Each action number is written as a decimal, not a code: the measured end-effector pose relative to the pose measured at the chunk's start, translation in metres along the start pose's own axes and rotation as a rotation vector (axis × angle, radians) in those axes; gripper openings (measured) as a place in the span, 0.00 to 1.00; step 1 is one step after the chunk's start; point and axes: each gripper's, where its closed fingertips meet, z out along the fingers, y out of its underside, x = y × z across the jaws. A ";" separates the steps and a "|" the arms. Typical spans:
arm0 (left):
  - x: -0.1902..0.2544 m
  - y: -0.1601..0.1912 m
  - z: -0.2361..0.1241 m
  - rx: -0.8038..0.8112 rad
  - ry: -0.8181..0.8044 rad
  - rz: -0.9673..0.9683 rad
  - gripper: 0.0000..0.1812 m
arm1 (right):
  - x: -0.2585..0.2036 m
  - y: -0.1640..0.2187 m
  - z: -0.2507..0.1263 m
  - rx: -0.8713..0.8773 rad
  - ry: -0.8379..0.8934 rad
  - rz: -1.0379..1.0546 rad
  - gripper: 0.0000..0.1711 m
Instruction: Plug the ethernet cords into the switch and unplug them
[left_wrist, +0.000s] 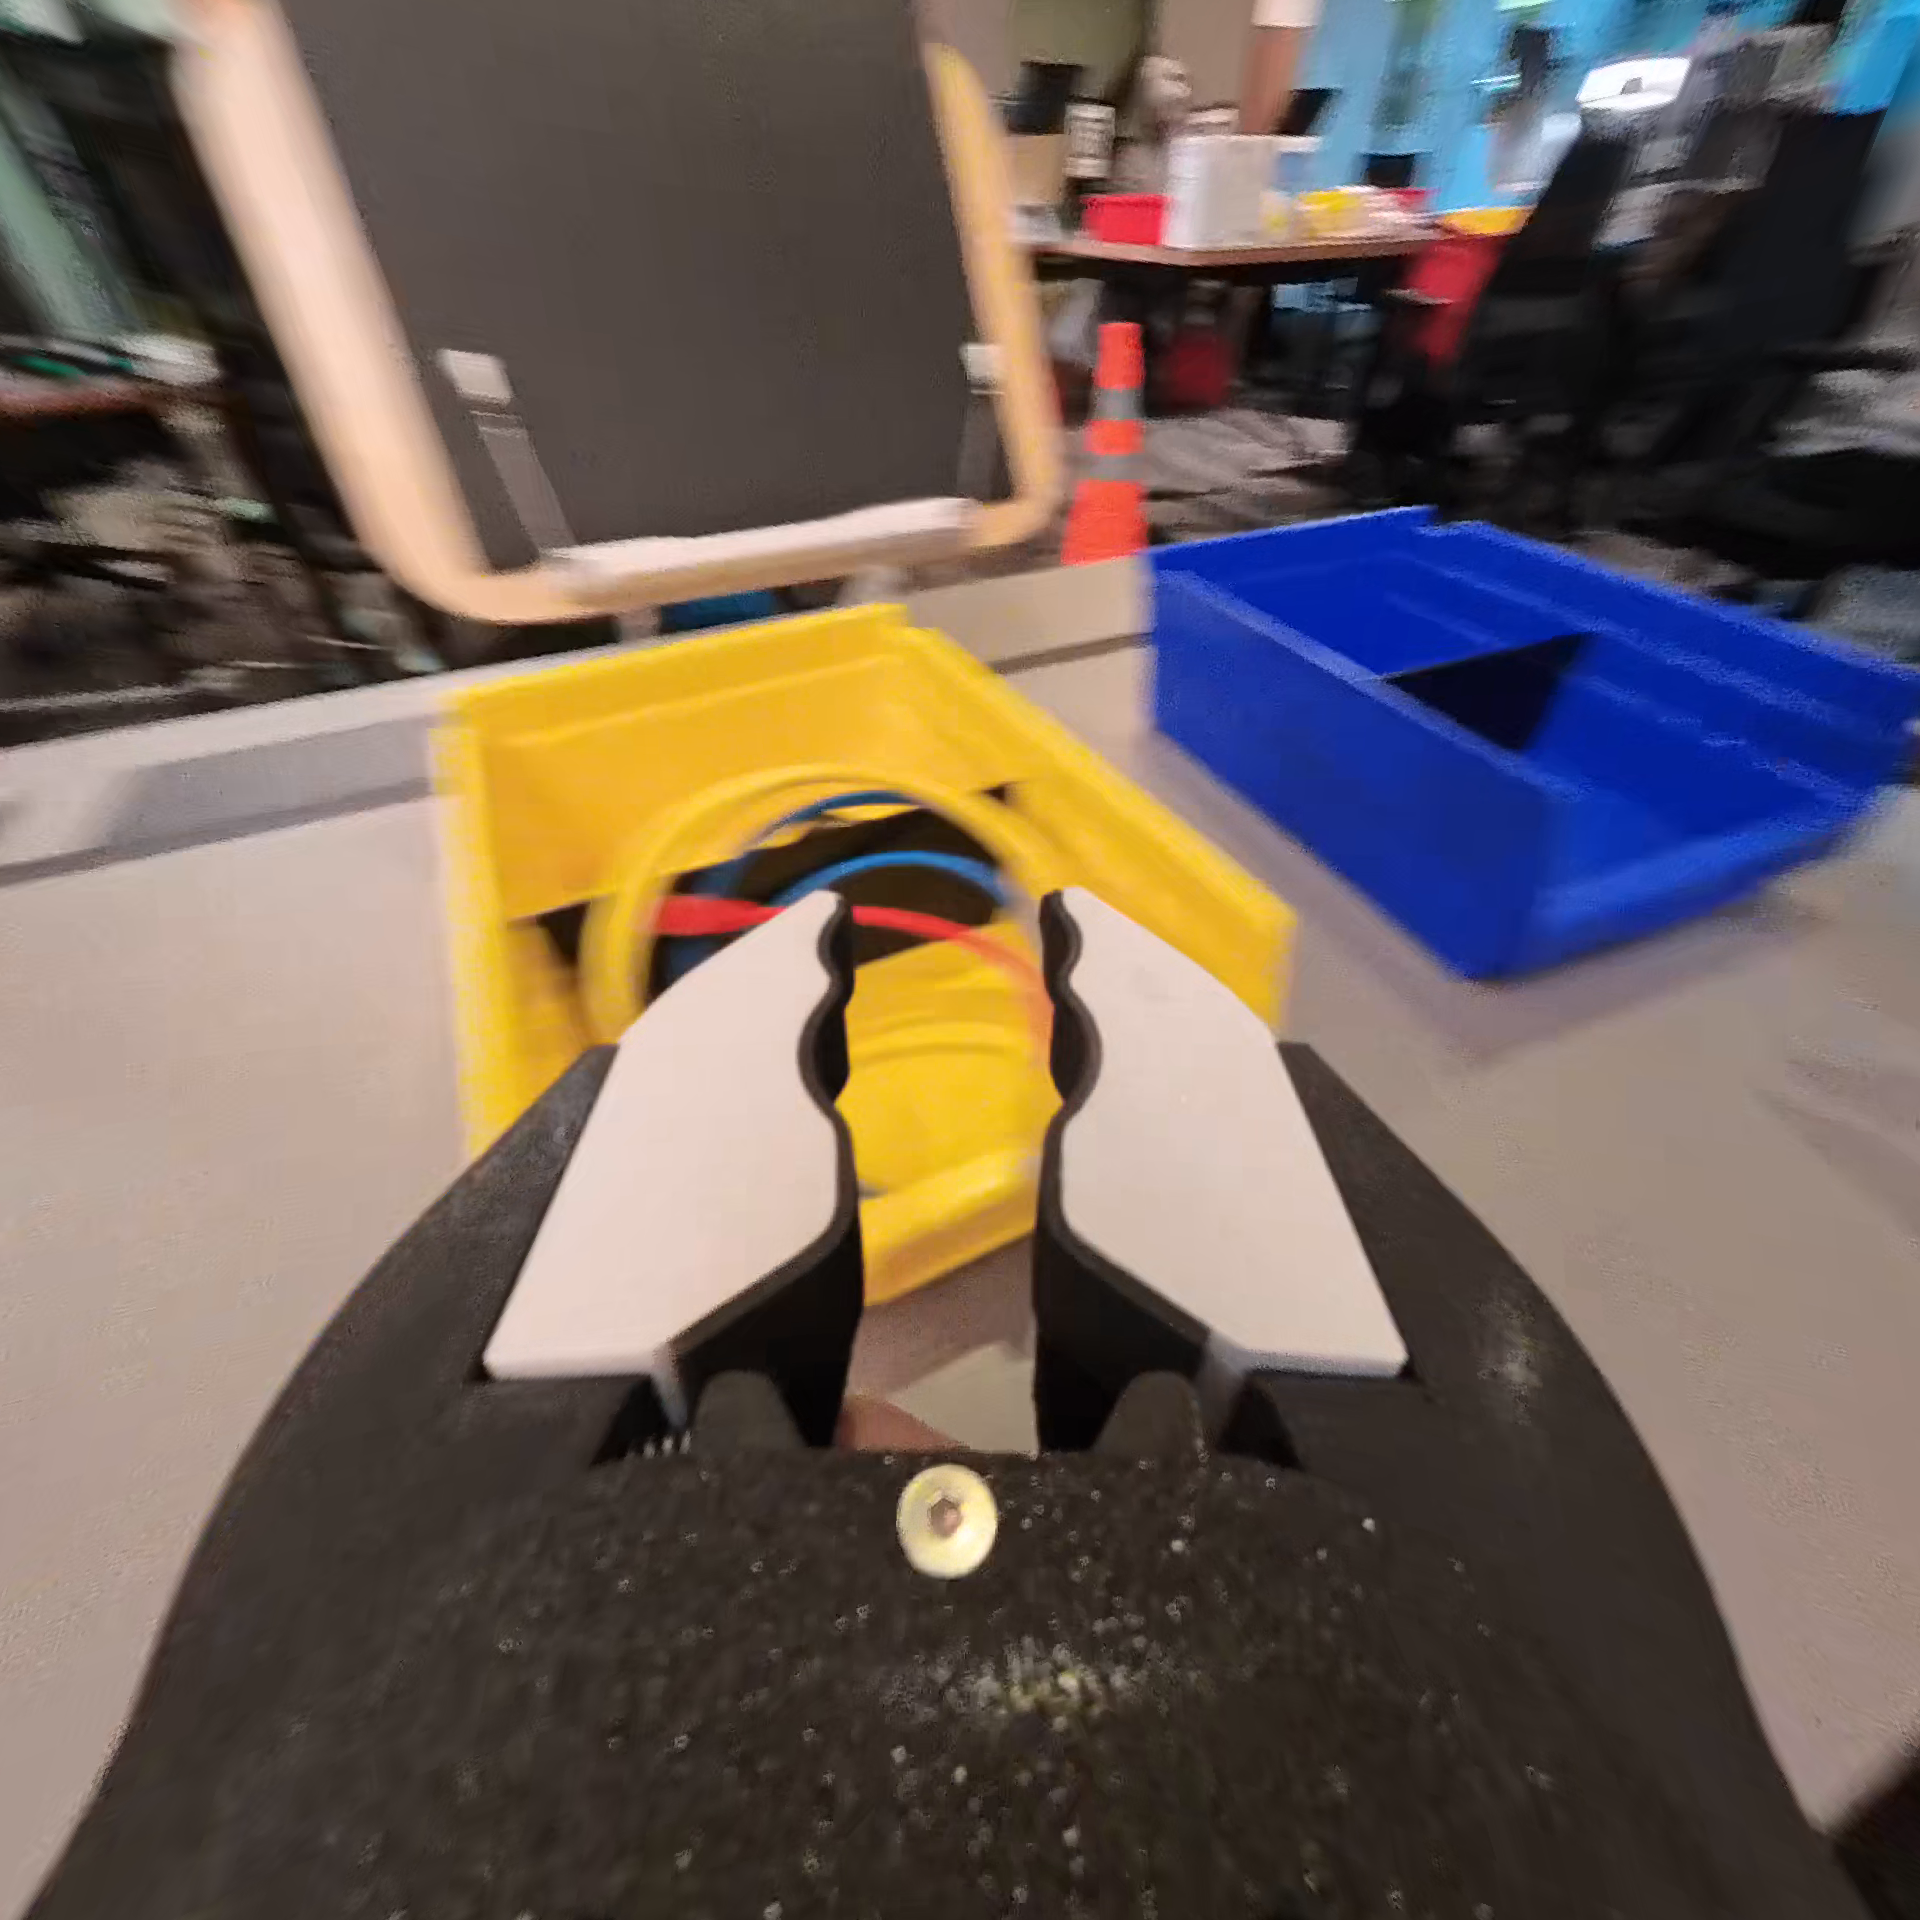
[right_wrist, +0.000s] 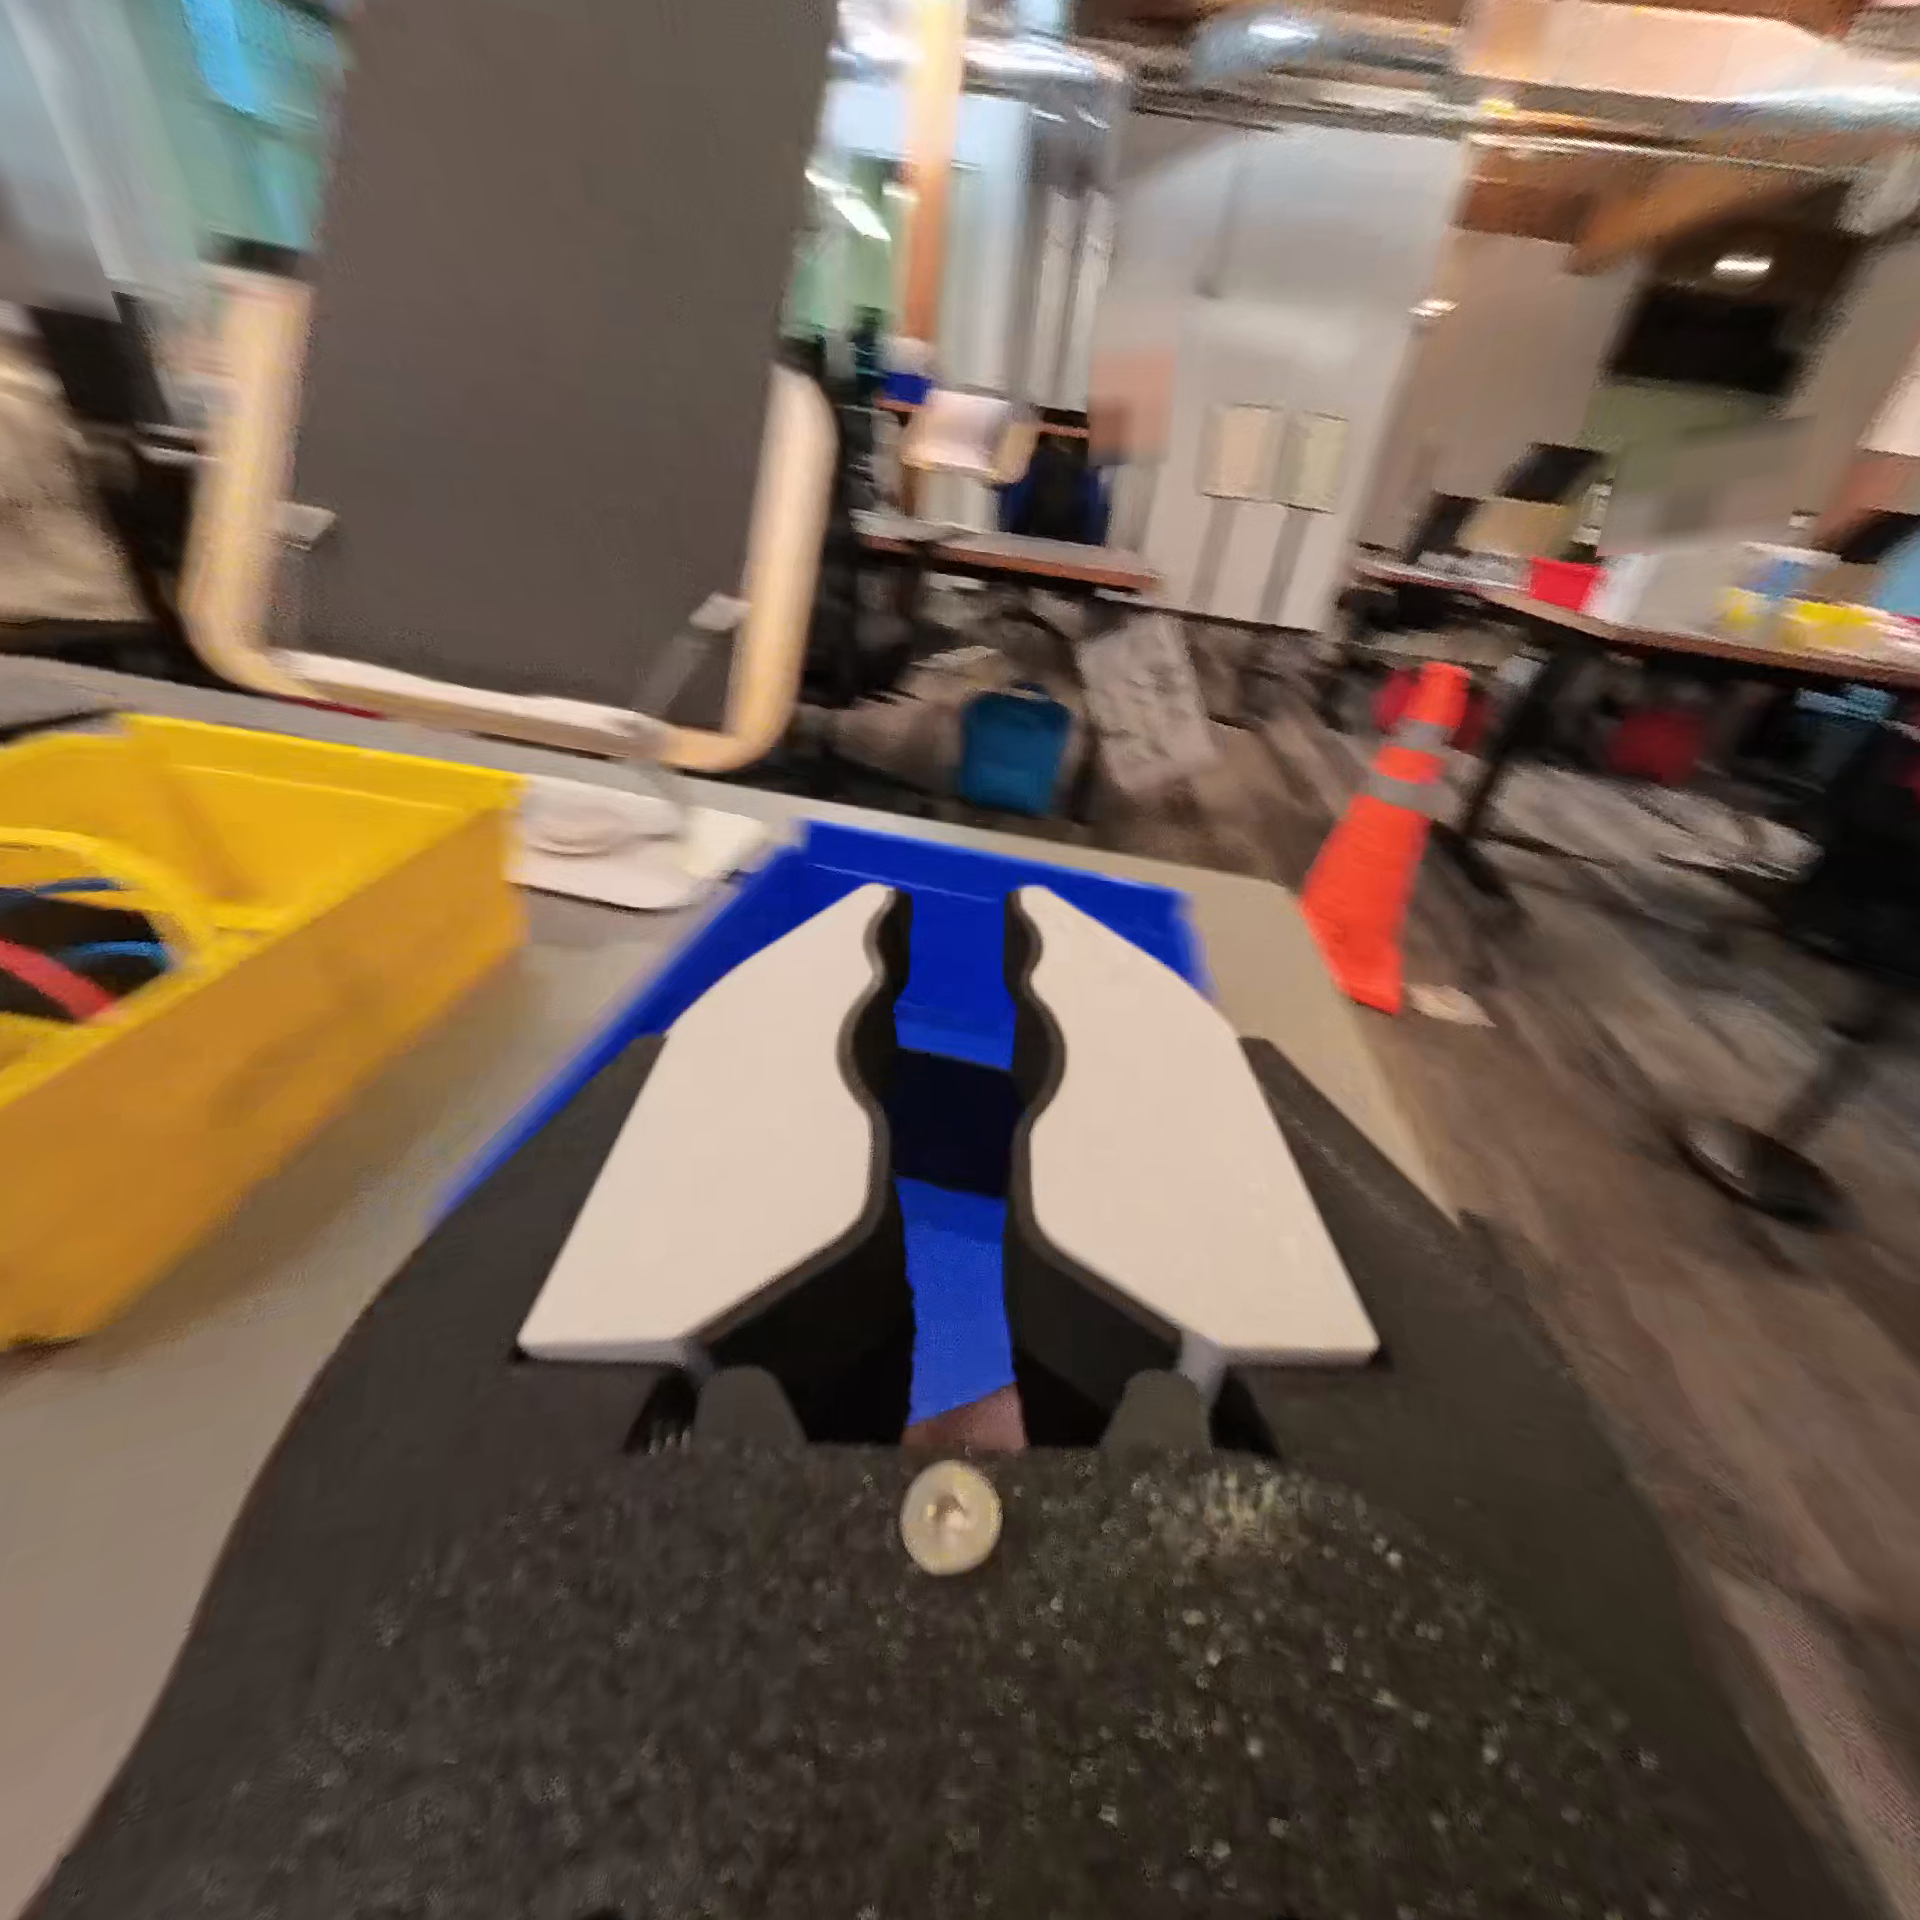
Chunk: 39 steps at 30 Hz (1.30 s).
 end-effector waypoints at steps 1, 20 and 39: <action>-0.032 0.003 -0.010 0.005 -0.084 0.020 0.19 | -0.032 -0.008 0.005 0.009 -0.089 0.006 0.10; -0.113 0.109 0.020 -0.312 -0.222 0.021 0.02 | -0.274 0.118 0.051 -0.433 -0.064 0.075 0.04; -0.317 0.095 -0.077 -0.251 -0.389 -0.019 0.01 | -0.489 0.068 0.101 -0.389 -0.230 0.121 0.04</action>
